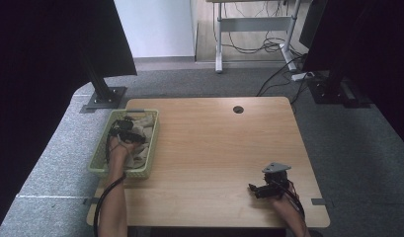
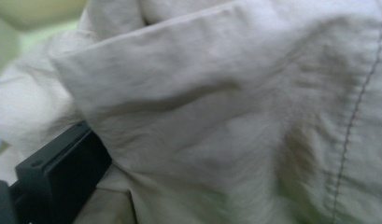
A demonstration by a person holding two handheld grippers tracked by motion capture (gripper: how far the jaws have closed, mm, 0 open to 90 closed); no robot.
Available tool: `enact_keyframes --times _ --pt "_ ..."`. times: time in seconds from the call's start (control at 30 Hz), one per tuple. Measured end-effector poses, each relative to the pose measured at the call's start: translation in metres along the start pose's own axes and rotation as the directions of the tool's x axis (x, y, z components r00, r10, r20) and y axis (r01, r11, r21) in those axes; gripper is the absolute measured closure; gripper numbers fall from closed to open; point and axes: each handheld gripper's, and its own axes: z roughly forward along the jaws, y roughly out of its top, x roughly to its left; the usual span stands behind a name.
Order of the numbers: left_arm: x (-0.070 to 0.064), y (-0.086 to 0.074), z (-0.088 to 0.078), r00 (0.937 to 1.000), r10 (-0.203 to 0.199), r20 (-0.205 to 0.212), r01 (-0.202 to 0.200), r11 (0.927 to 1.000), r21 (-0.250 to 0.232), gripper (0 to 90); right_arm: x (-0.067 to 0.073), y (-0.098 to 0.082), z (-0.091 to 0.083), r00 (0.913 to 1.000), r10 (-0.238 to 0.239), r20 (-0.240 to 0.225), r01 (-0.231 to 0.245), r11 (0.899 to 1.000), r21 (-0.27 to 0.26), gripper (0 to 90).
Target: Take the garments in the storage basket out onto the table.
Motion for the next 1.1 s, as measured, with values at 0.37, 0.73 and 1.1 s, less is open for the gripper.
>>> enact_keyframes --times 0.37,0.73,1.1 --pt "-0.002 -0.004 -0.01 0.9988 -0.016 0.046 0.018 0.9993 -0.034 34.8 0.0 0.0 0.0 1.0 -0.001 -0.001 0.001 1.0 0.0 1.0" --pt "-0.002 -0.009 -0.02 0.9955 -0.008 0.094 0.014 0.9978 -0.064 78.1 0.0 0.0 0.0 1.0 -0.001 -0.001 0.001 1.0 0.0 1.0" --pt "0.004 -0.014 -0.047 0.9936 -0.011 0.112 0.029 0.9869 -0.159 82.0 0.0 0.0 0.0 1.0 0.0 0.0 0.0 1.0 0.0 1.0"
